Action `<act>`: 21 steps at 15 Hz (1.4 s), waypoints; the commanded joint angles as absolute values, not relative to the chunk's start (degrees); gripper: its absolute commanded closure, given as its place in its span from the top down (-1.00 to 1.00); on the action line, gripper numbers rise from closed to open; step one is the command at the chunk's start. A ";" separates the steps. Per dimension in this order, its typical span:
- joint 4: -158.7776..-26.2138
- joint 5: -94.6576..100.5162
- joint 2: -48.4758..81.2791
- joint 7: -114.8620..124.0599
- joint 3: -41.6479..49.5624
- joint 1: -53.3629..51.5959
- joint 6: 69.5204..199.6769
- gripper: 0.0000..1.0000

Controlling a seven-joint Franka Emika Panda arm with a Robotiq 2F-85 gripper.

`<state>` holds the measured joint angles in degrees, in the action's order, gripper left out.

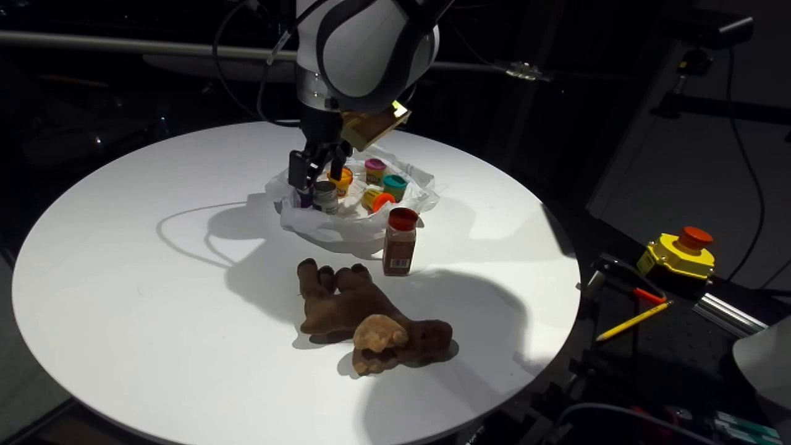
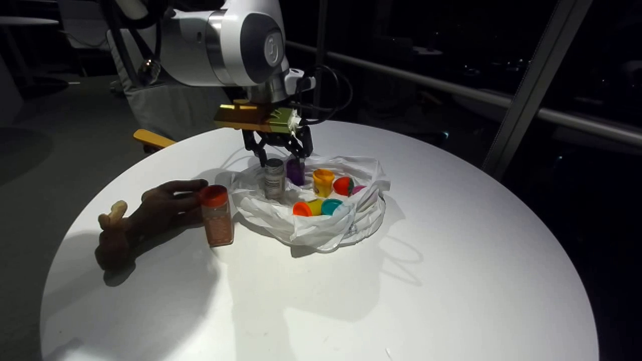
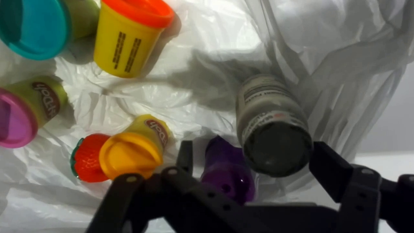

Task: Pick up the objects from the plastic bag and them on the table.

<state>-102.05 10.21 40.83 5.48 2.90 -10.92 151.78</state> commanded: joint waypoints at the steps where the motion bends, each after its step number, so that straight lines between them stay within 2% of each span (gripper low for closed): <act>1: -99.30 11.66 41.72 8.03 4.80 -13.00 149.76 0.24; 2: -99.51 11.74 41.08 8.41 5.07 -13.29 149.58 0.04; 7: -100.65 11.83 37.21 10.62 6.08 -14.04 148.77 -0.71; 11: -101.26 11.70 34.44 11.61 5.73 -13.70 146.84 -0.88; 12: -101.18 10.48 33.94 10.24 4.33 -12.57 145.44 -0.78; 13: -100.96 9.72 33.82 9.14 3.27 -11.92 143.65 -0.33; 14: -100.66 8.40 33.89 7.53 1.72 -10.92 141.36 -0.33; 15: -100.21 7.71 34.17 6.90 0.92 -10.51 139.14 -0.21; 21: -98.83 8.41 37.66 6.83 -0.20 -10.42 134.20 0.68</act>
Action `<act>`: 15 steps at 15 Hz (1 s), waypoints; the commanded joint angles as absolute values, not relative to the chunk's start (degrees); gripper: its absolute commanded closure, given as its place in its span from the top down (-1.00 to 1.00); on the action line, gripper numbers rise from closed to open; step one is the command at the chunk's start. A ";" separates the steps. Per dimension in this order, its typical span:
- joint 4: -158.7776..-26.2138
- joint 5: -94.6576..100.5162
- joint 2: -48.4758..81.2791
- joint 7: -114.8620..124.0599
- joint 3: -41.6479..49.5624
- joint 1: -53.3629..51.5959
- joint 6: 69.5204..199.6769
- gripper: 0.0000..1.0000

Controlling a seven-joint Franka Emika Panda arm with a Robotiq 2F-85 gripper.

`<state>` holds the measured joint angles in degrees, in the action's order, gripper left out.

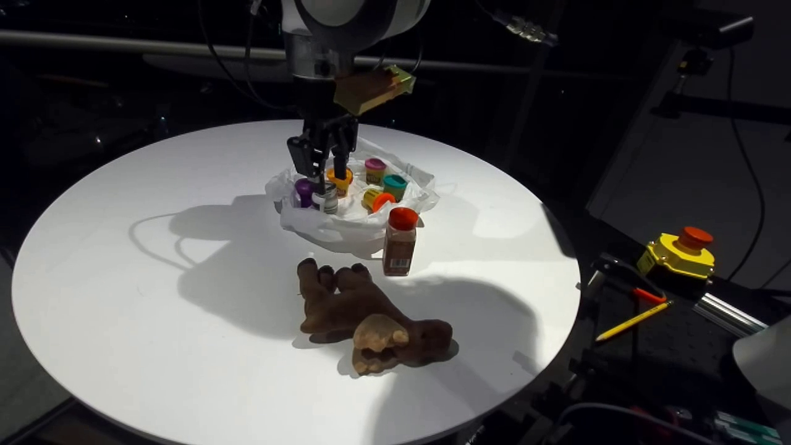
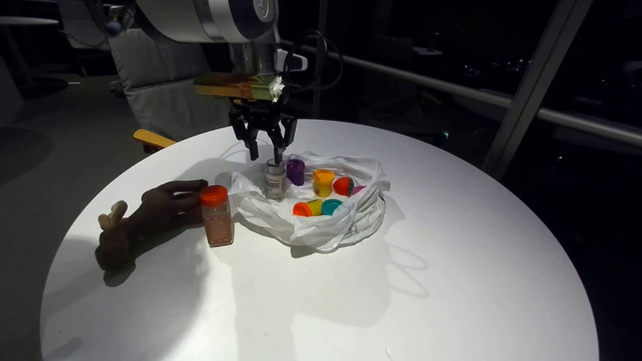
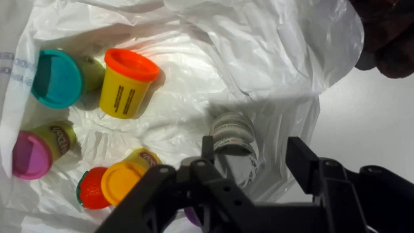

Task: Pick up the objects from the plastic bag and them on the table.

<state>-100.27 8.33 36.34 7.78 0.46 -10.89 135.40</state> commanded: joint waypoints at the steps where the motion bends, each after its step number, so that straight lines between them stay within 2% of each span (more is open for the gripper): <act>1: -98.56 8.97 38.29 7.15 0.11 -10.69 135.50 0.85; 2: -98.29 8.97 38.83 7.17 0.10 -10.63 136.35 0.98; 3: -98.07 8.89 39.16 7.17 0.08 -10.59 136.88 1.00; 10: -94.60 8.07 41.54 6.64 0.07 -9.83 140.26 0.99; 12: -93.88 8.27 41.82 6.84 0.39 -9.80 139.24 0.49; 13: -93.91 8.47 41.67 6.86 0.55 -9.81 138.84 0.46; 15: -95.00 8.41 40.64 6.25 0.41 -9.52 138.31 0.16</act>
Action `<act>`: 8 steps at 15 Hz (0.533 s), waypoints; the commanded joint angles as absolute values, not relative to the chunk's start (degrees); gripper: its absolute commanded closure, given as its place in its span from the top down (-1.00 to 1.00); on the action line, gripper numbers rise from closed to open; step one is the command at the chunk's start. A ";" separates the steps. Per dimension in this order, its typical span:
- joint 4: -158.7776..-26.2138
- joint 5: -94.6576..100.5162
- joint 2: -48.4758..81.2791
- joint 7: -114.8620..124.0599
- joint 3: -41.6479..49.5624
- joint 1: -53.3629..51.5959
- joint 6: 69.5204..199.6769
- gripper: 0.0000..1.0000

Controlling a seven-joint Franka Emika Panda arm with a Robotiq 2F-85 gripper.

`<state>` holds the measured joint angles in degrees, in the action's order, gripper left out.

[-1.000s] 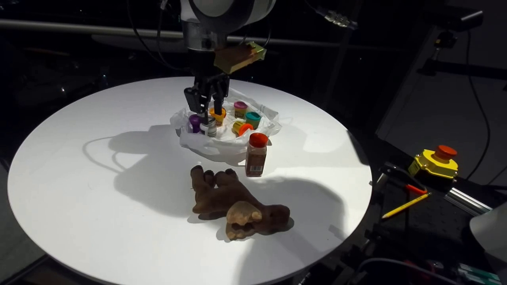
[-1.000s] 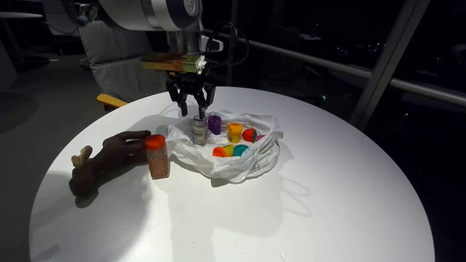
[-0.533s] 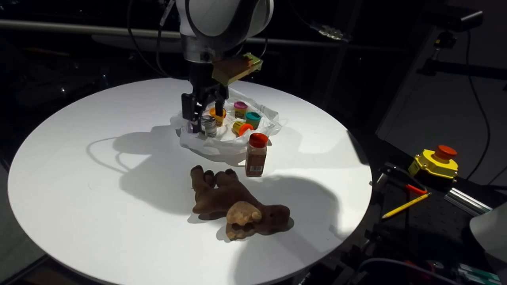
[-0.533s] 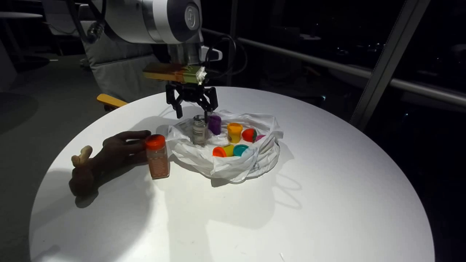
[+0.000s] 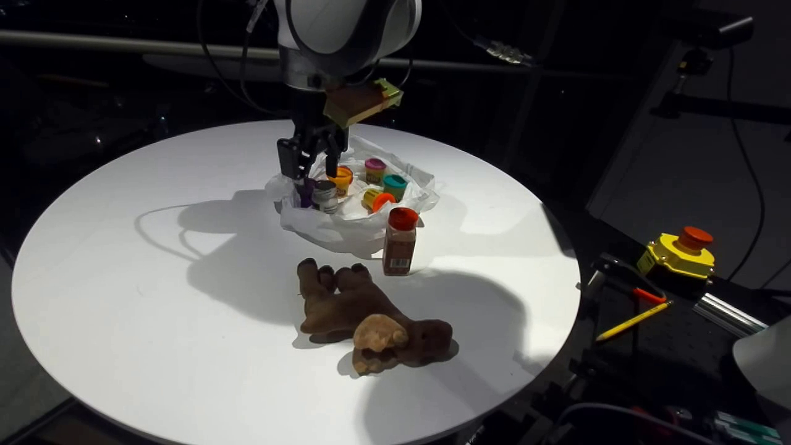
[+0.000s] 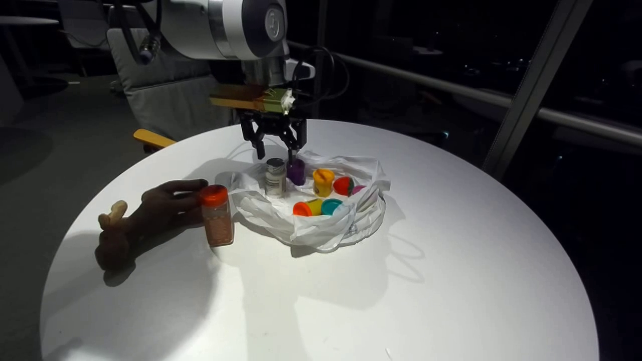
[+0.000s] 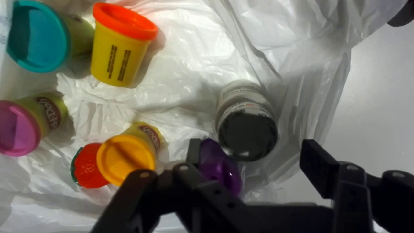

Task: Pick up the objects from the plastic bag and them on the table.

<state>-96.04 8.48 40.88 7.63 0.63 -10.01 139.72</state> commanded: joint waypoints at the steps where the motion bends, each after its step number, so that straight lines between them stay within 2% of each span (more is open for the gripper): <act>1: -95.42 7.79 40.23 5.36 -0.23 -8.99 137.83 -0.03; 5: -95.72 7.56 40.34 4.49 -0.46 -8.49 136.03 -0.61; 6: -95.72 7.50 40.38 4.25 -0.52 -8.35 135.53 -0.56; 8: -95.68 7.44 40.25 4.21 -0.46 -8.23 135.04 -0.59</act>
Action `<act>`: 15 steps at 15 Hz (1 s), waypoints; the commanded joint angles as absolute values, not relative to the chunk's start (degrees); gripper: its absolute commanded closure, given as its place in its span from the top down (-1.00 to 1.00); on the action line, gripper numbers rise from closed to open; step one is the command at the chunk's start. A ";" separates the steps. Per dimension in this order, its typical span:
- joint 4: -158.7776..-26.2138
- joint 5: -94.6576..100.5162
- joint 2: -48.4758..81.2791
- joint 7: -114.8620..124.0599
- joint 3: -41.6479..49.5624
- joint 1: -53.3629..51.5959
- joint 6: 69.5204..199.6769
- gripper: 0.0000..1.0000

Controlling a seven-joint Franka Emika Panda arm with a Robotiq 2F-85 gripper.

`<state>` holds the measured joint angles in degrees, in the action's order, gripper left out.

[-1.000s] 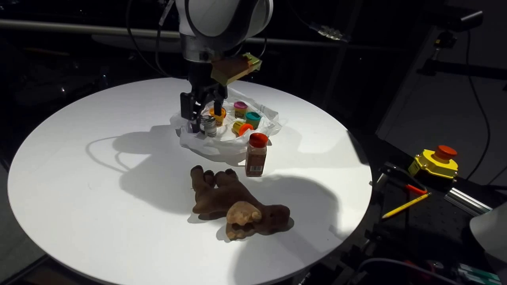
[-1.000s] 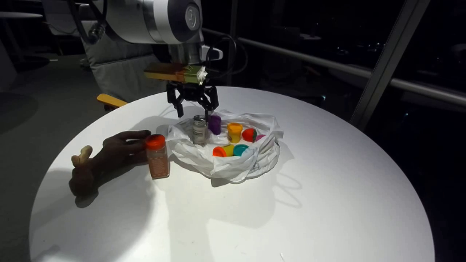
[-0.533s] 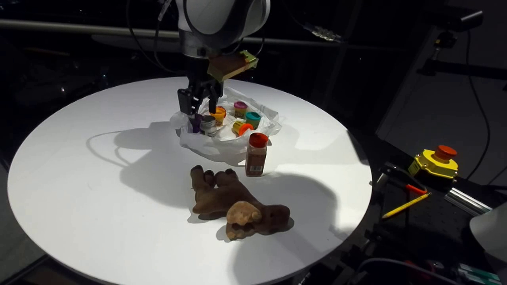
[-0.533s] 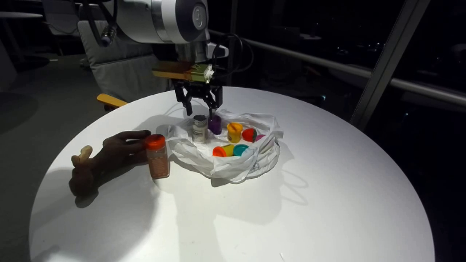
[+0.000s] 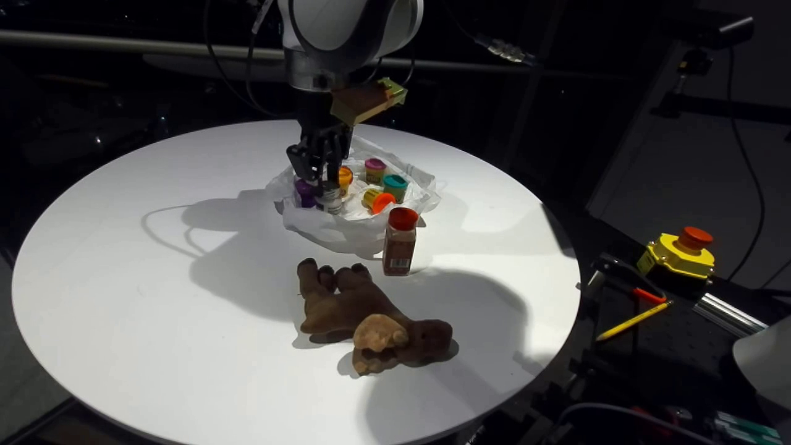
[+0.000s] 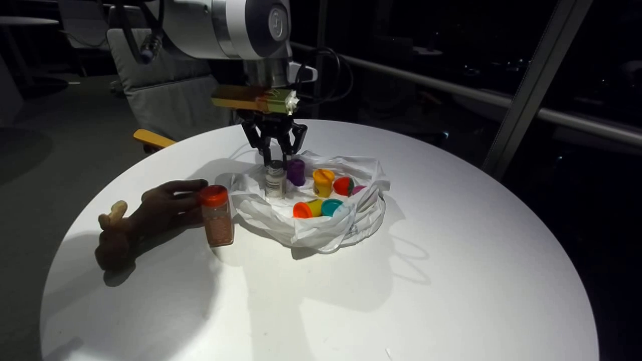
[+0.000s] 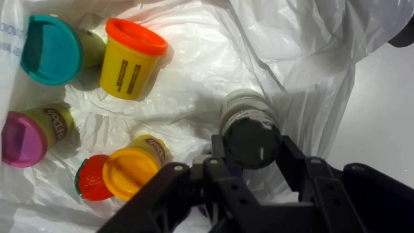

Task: Pick up the objects from the plastic bag and them on the table.

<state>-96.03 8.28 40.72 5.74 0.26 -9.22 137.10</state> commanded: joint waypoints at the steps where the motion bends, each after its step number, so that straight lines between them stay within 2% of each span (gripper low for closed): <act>1: -95.65 7.33 40.02 4.12 -0.50 -8.11 134.57 -0.60; 7: -102.88 6.72 28.13 4.20 -0.40 -6.48 132.41 -0.61; 15: -125.60 3.60 5.63 0.88 0.48 -1.37 136.35 -0.61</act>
